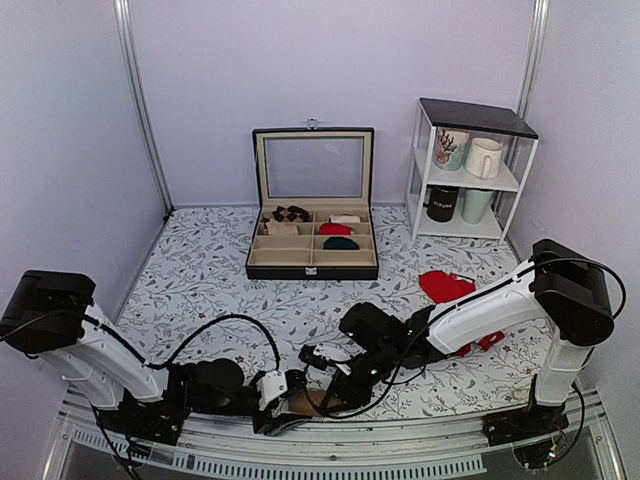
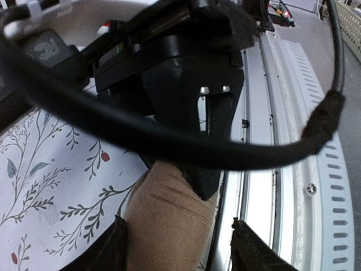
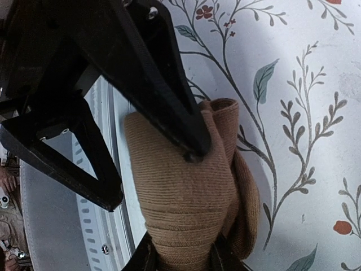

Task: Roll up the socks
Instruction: Roll a pair of socks at the center of the board.

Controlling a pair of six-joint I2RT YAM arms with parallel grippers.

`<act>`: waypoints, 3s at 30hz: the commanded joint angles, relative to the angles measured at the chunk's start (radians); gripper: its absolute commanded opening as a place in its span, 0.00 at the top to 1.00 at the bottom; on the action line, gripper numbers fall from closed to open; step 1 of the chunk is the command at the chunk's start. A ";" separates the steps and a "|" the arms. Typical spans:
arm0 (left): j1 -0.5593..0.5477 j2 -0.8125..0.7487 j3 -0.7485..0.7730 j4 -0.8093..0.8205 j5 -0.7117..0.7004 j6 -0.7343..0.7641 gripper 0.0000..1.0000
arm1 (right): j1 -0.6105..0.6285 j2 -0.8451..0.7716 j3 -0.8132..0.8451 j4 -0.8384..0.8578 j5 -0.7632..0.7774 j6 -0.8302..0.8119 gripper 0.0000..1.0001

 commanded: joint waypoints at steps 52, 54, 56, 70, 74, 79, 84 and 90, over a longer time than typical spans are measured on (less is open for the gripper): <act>-0.003 0.342 -0.022 0.105 -0.009 -0.271 1.00 | -0.014 -0.261 -0.102 0.025 0.230 -0.001 0.08; -0.002 0.345 -0.020 0.105 -0.005 -0.272 1.00 | -0.013 -0.295 -0.142 0.075 0.226 -0.006 0.01; -0.001 0.345 -0.021 0.104 -0.004 -0.273 1.00 | -0.015 -0.308 -0.176 0.118 0.204 -0.008 0.00; -0.002 0.356 -0.010 0.096 0.010 -0.271 1.00 | -0.062 -0.150 -0.189 0.245 0.113 -0.043 0.00; -0.002 0.359 -0.008 0.095 0.014 -0.273 1.00 | -0.062 -0.102 -0.193 0.280 0.075 -0.042 0.00; -0.001 0.360 -0.004 0.088 0.015 -0.273 1.00 | -0.063 -0.077 -0.220 0.328 0.044 -0.023 0.01; -0.001 0.365 0.001 0.087 0.021 -0.269 1.00 | -0.061 -0.031 -0.239 0.382 0.002 0.022 0.06; -0.001 0.368 0.001 0.087 0.022 -0.272 1.00 | -0.034 -0.027 -0.241 0.390 -0.007 0.041 0.17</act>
